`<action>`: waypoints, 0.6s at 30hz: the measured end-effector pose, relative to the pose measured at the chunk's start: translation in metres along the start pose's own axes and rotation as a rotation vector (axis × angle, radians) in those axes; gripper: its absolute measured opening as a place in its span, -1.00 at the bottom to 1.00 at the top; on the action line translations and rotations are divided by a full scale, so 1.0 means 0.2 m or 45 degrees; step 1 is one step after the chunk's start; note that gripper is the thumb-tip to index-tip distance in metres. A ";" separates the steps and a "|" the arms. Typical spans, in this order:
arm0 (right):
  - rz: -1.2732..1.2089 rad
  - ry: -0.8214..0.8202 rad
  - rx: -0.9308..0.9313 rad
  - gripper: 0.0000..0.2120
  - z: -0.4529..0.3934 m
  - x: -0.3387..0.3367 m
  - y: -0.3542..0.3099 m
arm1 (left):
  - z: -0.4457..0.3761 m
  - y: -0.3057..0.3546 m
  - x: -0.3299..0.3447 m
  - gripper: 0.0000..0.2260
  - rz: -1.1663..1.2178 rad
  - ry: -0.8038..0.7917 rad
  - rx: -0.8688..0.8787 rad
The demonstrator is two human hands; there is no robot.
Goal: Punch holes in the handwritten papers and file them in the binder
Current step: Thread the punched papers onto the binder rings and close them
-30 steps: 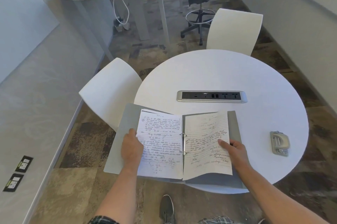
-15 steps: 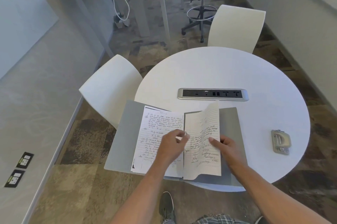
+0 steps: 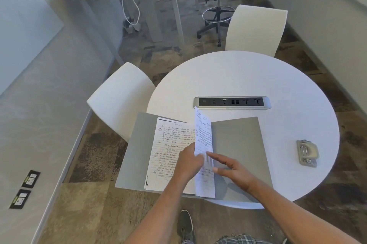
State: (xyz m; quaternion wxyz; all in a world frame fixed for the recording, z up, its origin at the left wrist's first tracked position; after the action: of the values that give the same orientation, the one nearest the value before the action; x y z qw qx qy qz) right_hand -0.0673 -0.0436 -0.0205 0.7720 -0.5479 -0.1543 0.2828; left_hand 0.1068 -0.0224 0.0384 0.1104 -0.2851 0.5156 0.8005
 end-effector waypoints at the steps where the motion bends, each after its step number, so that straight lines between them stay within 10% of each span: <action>1: 0.061 0.006 0.022 -0.48 0.00 0.00 0.01 | 0.00 0.00 -0.03 -0.69 -0.031 0.015 0.007; 9: 1.226 -0.226 -0.093 -0.15 0.02 0.04 0.14 | -0.11 -0.12 -0.31 -0.68 -0.187 0.149 -0.013; 18: 1.350 -0.276 -0.036 -0.03 0.06 0.07 0.28 | -0.19 -0.34 -0.51 -0.76 -0.601 0.349 -0.142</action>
State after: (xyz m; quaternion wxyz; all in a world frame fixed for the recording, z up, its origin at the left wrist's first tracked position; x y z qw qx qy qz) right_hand -0.0779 -0.0131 -0.0707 0.4957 -0.5286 0.0607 0.6864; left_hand 0.2344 -0.0135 0.0336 0.2073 -0.5088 0.4001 0.7336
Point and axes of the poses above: each hand's wrist, its own z-axis away from the middle knuckle, its own x-axis out of the palm, y = z × x, the point moved 5 cm from there along -z, towards the middle knuckle, and after that the axes turned 7 degrees about y, right-handed, at the moved point
